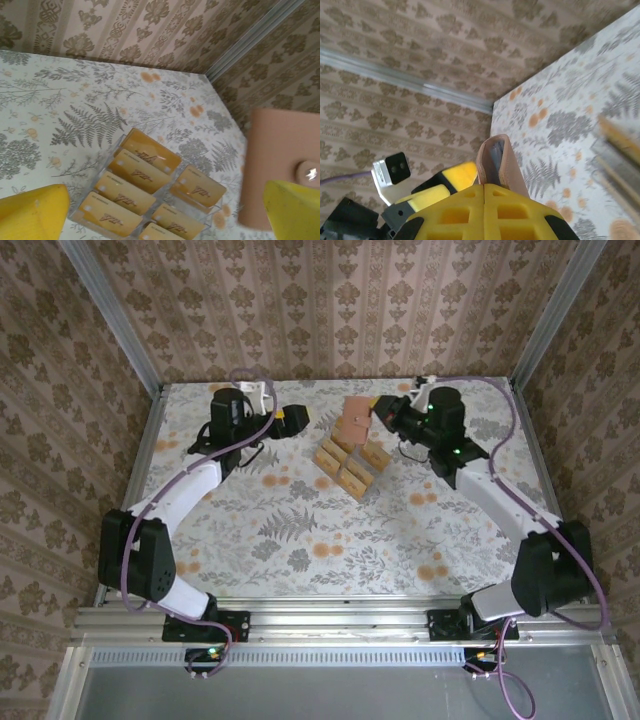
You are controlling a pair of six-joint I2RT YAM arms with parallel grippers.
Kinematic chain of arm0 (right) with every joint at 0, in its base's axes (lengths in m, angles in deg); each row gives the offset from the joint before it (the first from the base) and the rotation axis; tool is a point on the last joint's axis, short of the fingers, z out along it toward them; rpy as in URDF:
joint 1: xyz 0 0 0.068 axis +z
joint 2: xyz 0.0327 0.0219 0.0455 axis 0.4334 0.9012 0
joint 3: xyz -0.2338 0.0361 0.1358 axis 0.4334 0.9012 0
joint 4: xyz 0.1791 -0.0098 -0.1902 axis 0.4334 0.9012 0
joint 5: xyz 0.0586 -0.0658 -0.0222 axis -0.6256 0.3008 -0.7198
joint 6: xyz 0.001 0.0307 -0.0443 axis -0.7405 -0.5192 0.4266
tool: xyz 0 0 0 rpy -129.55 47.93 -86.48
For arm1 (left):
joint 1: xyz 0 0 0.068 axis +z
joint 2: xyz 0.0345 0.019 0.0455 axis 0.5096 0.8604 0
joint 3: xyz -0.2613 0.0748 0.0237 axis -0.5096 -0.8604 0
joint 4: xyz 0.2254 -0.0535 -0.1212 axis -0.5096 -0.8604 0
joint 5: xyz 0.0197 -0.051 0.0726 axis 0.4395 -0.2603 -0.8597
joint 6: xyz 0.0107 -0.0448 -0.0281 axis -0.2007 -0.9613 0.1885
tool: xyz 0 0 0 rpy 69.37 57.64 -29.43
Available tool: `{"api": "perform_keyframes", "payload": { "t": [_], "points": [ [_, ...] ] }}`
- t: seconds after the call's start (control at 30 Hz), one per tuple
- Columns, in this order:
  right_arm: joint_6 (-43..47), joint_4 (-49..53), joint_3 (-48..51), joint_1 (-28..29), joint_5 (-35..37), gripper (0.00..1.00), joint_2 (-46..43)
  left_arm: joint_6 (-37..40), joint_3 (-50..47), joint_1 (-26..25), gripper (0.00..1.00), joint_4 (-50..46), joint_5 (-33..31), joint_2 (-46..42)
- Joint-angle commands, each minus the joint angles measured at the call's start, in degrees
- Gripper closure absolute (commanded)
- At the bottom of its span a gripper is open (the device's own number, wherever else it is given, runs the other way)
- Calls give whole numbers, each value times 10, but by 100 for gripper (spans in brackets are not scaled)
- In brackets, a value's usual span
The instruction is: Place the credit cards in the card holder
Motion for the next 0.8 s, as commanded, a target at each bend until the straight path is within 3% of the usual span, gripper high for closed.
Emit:
{"api": "perform_keyframes", "payload": {
  "t": [0.0,0.47,0.77],
  "points": [
    [-53,-67,-31,31,-30,100,37,-43,-17,10,0,66,61,-17],
    [-114,-135,-95,108,-37,100,134,-184,-91,54,1,252,142,-2],
    [-125,-149,-100,113,-35,100,156,-259,-106,55,22,355,175,22]
  ]
}}
